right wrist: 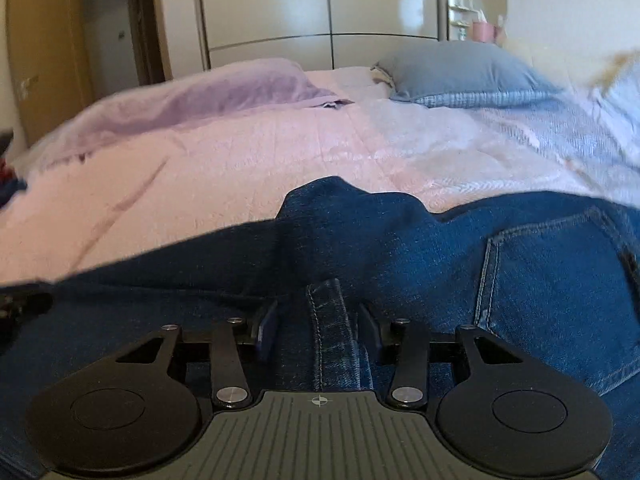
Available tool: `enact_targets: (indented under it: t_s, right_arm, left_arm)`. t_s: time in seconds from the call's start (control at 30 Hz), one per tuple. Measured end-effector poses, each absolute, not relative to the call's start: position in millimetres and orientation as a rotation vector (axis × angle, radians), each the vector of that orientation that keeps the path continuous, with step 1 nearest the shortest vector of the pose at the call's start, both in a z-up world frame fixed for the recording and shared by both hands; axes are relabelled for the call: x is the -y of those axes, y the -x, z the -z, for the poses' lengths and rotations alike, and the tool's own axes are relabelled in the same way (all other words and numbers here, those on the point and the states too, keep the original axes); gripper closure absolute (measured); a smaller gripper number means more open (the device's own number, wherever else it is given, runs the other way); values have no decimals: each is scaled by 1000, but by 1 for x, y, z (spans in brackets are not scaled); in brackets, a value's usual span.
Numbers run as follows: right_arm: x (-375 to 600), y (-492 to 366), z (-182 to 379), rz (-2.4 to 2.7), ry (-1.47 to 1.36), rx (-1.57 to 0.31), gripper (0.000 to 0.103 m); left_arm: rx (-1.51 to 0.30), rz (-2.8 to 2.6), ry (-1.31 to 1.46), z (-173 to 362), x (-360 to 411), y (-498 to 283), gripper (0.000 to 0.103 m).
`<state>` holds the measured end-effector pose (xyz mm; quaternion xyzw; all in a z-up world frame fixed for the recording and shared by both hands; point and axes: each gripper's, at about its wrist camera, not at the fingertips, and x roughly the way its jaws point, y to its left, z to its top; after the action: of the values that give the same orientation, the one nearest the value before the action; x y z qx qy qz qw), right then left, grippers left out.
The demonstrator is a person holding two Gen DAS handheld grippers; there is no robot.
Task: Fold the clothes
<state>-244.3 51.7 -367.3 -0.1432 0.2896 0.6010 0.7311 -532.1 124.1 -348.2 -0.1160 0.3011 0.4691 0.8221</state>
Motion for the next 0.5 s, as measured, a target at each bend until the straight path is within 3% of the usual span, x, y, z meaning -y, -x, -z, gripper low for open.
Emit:
enact_targets:
  t_s: [0.23, 0.33, 0.43, 0.5]
  right_arm:
    - [23, 262, 307, -1413, 246, -552, 60]
    - [41, 285, 322, -1474, 366, -534, 60]
    - [40, 291, 346, -1465, 466, -565, 70]
    - [38, 293, 351, -1459, 500, -560, 70]
  left_arm:
    - [-609, -949, 231, 323, -61, 560, 88]
    - [-639, -937, 224, 343, -43, 560, 88]
    - [-656, -934, 233, 362, -31, 559, 87]
    - [-667, -956, 252, 354, -31, 557, 88]
